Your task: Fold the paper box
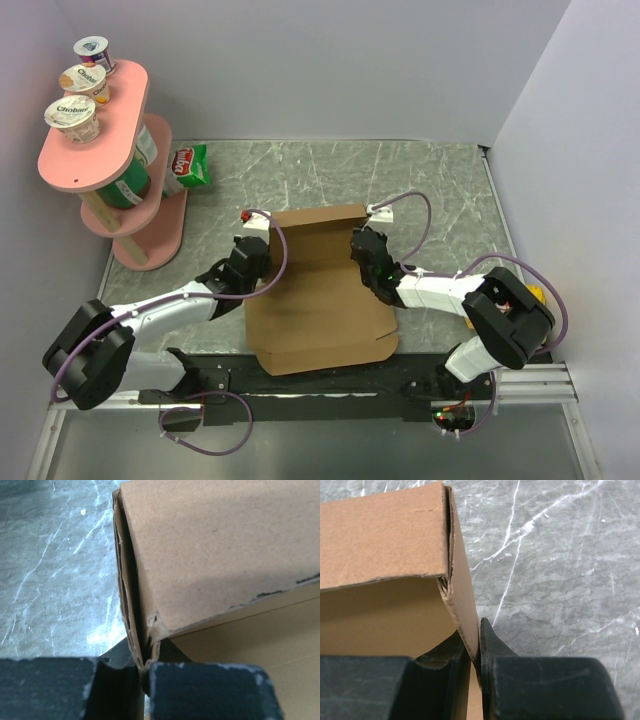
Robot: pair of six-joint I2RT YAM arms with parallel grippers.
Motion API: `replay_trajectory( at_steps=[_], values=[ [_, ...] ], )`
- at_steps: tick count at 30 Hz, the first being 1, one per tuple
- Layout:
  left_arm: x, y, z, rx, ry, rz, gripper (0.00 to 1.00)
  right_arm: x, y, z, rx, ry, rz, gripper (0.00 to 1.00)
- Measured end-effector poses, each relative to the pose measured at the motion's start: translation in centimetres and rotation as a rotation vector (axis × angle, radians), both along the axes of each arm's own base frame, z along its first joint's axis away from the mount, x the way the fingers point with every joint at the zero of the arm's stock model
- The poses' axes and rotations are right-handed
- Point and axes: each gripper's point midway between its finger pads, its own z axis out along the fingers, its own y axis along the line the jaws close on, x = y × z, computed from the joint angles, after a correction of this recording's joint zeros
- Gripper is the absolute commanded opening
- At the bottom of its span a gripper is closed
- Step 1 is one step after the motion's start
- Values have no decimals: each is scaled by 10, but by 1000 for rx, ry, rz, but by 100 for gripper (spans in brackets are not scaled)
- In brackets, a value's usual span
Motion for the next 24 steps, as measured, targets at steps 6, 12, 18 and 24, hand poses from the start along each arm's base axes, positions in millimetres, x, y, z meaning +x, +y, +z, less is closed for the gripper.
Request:
replay_trajectory(
  at_steps=[6, 12, 18, 24],
  values=[
    [-3, 1, 3, 5, -3, -3, 1, -1, -2, -1, 22, 20, -47, 0],
    [-4, 3, 5, 17, -1, -3, 1, -4, -1, -1, 41, 38, -82, 0],
    [-5, 1, 8, 13, -5, -20, 1, -5, -2, -2, 50, 39, -90, 0],
    [-6, -1, 8, 20, -7, -43, 1, -4, -1, -1, 35, 22, -69, 4]
  ],
)
